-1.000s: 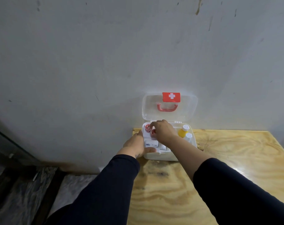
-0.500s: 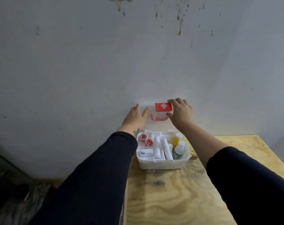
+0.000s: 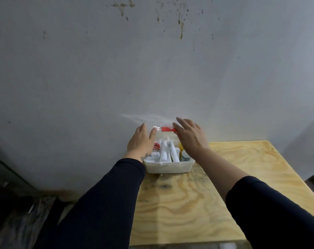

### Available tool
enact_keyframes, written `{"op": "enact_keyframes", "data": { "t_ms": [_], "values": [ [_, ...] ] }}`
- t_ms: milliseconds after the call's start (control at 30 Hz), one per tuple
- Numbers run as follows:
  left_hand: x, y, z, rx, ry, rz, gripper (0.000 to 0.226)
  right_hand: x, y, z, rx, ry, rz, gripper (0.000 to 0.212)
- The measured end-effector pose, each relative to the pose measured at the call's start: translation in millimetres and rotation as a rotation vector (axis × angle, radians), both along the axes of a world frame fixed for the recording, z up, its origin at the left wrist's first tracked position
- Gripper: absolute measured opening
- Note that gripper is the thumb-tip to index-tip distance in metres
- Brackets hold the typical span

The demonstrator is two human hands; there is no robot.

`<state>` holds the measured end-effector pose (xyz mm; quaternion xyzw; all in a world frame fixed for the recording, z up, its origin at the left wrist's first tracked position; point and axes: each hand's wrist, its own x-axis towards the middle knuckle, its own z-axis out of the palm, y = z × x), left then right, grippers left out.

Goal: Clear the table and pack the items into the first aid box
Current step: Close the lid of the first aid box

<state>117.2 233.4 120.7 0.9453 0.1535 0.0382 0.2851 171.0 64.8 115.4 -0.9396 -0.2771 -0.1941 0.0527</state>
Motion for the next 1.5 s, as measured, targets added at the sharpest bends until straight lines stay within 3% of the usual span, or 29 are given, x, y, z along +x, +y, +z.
{"op": "enact_keyframes", "data": {
  "t_ms": [233, 433, 500, 633, 800, 1000, 1267, 1500],
  "values": [
    [-34.3, -12.5, -44.9, -0.056, 0.017, -0.001, 0.051, -45.8, -17.5, -46.1, -0.117, 0.108, 0.019, 0.033],
    [-49.6, -19.2, -62.3, -0.019, 0.196, -0.029, 0.070, -62.4, -22.3, -74.5, -0.208, 0.148, -0.001, 0.036],
    [-49.9, -19.5, -62.3, 0.032, 0.183, -0.024, 0.069, -63.6, -21.2, -73.9, -0.160, 0.139, 0.013, 0.029],
    [-39.9, -20.2, -58.8, 0.146, 0.084, -0.082, 0.067, -53.3, -18.5, -62.5, -0.056, 0.210, 0.044, 0.042],
    [-19.4, -22.0, -57.3, 0.328, 0.120, -0.284, 0.073, -27.7, -17.5, -62.5, -0.225, 0.433, 0.006, 0.069],
    [-7.9, -21.1, -84.3, 0.610, 0.155, -0.341, 0.079, -21.7, -17.5, -86.0, -0.293, 0.321, -0.023, 0.072],
    [10.5, -21.1, -87.8, 0.654, 0.115, -0.306, 0.075, -2.1, -13.4, -89.7, -0.257, 0.302, -0.015, 0.069],
    [20.9, -17.9, -75.4, 0.497, 0.132, -0.326, 0.076, 6.0, -13.2, -77.1, -0.245, 0.416, 0.009, 0.074]
  ]
}}
